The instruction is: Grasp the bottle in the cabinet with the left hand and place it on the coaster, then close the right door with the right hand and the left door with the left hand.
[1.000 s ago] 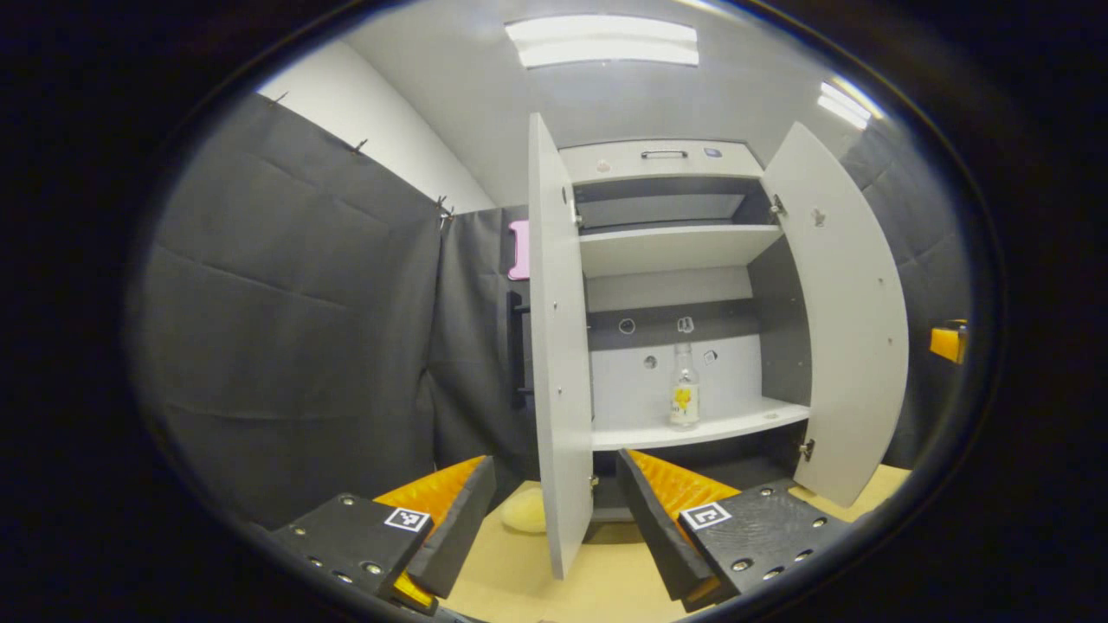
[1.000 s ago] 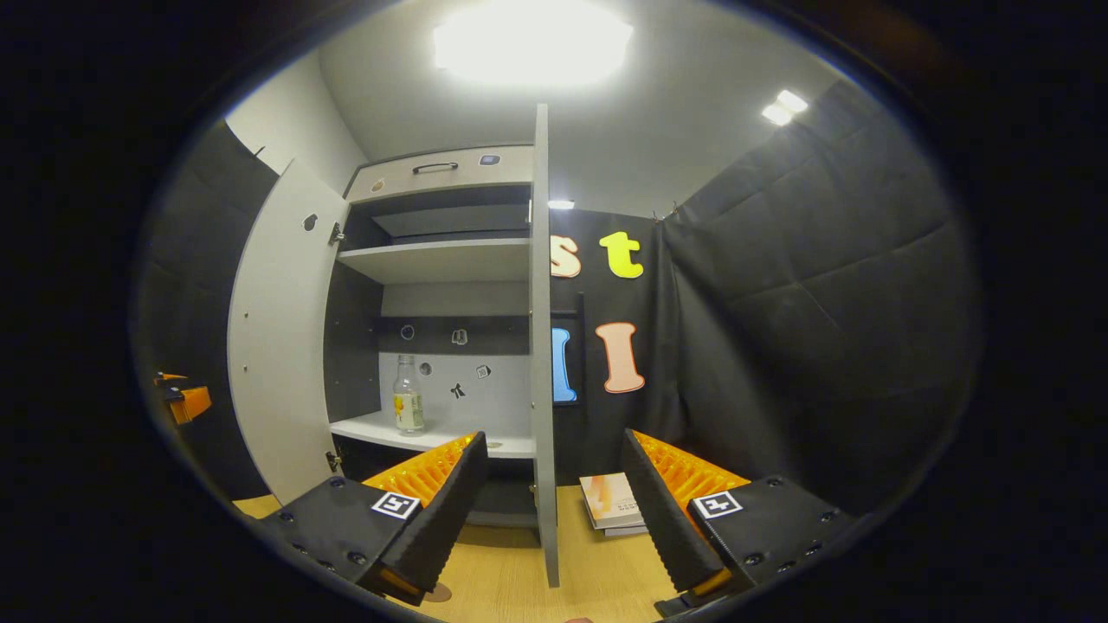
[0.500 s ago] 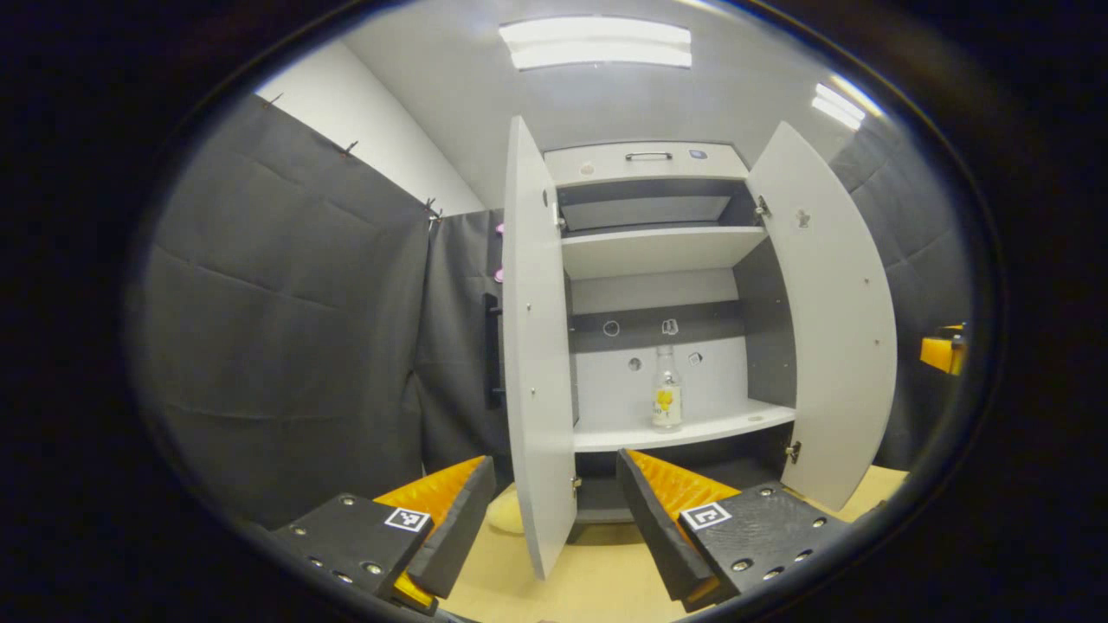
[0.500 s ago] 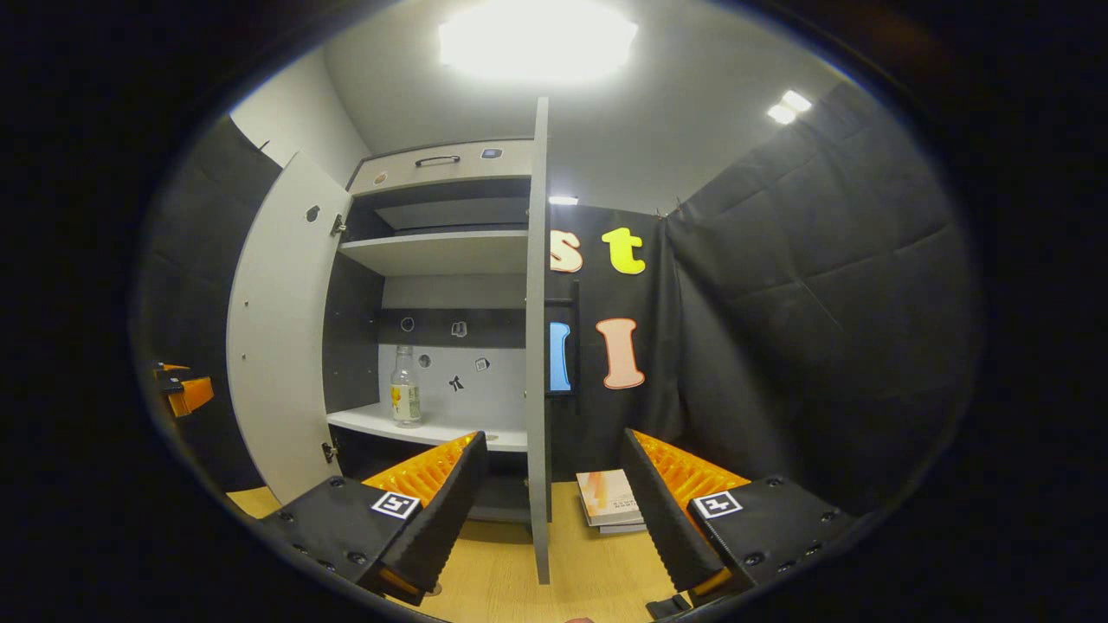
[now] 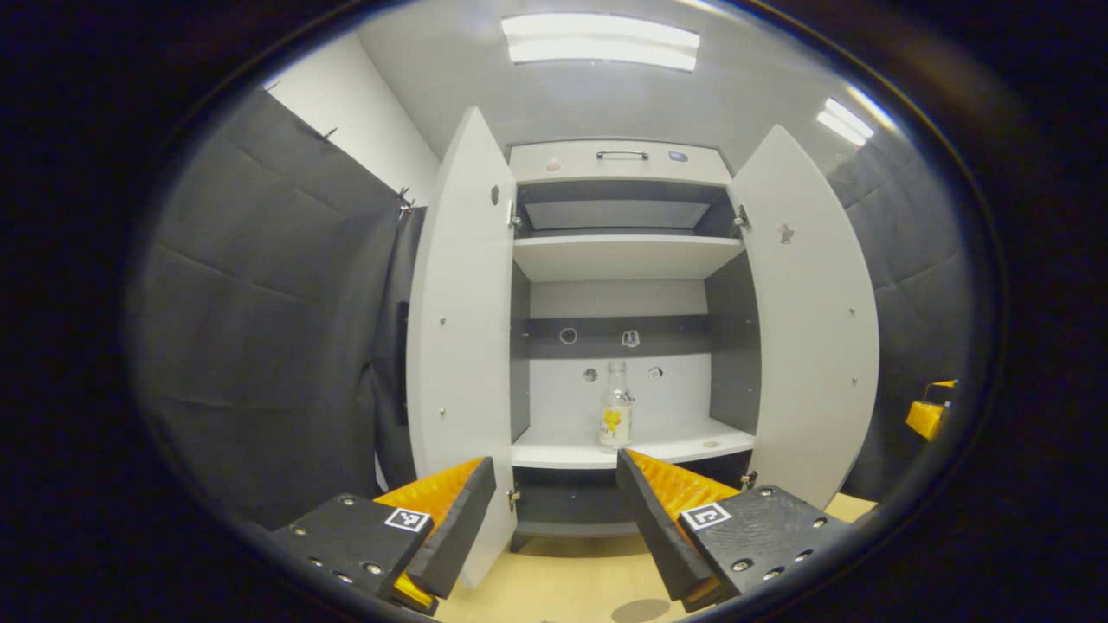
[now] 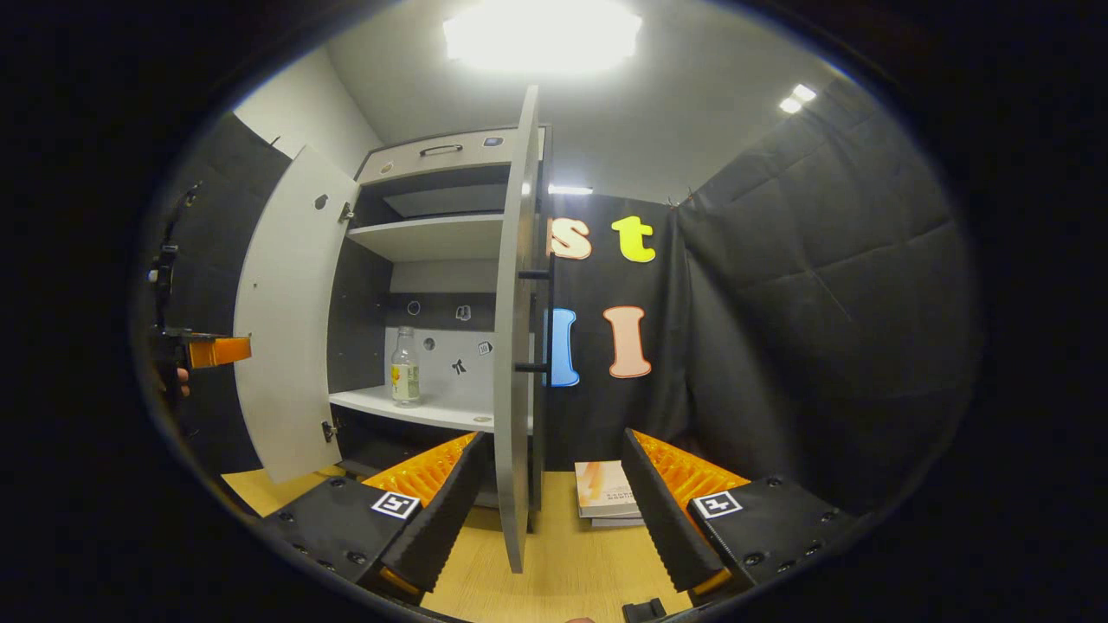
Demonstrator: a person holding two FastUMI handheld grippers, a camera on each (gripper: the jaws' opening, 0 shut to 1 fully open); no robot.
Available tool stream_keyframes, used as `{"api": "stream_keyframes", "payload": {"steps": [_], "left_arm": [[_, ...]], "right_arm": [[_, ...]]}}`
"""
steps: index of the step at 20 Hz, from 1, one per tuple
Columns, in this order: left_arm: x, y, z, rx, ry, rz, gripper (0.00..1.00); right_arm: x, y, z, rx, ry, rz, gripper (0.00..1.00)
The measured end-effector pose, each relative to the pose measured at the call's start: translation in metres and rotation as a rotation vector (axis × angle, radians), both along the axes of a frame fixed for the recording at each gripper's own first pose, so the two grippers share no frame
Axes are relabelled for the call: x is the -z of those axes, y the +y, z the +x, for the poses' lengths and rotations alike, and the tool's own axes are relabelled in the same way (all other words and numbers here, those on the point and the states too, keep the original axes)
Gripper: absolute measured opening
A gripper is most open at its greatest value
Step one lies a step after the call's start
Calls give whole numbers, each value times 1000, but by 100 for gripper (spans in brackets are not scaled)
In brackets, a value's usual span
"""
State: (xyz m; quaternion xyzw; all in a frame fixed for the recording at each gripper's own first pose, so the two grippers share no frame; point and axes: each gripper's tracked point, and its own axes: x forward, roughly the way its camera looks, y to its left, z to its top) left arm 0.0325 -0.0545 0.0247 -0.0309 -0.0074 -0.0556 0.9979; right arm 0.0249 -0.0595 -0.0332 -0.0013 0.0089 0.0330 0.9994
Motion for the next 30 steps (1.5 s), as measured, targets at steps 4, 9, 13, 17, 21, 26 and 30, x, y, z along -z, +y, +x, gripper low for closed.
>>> {"api": "stream_keyframes", "payload": {"steps": [4, 9, 13, 17, 21, 26, 30], "left_arm": [[-12, -29, 28, 51, 19, 9, 87], [-25, -51, 74, 83, 11, 1, 90], [-30, -65, 116, 120, 12, -4, 90], [-29, -78, 157, 155, 22, -14, 91], [-29, -90, 195, 184, 20, -25, 90], [-21, -105, 243, 224, 35, -10, 89], [-10, -118, 283, 248, 50, -16, 89]], "right_arm": [[3, -15, 3, 5, 10, 28, 99], [12, -38, 10, 51, 31, 20, 99], [10, -53, 18, 114, 26, 17, 99], [7, -62, 29, 172, 18, 11, 96], [9, -67, 37, 221, 23, 4, 99], [9, -73, 49, 279, 20, -11, 99], [13, -76, 59, 315, 30, -31, 99]]}}
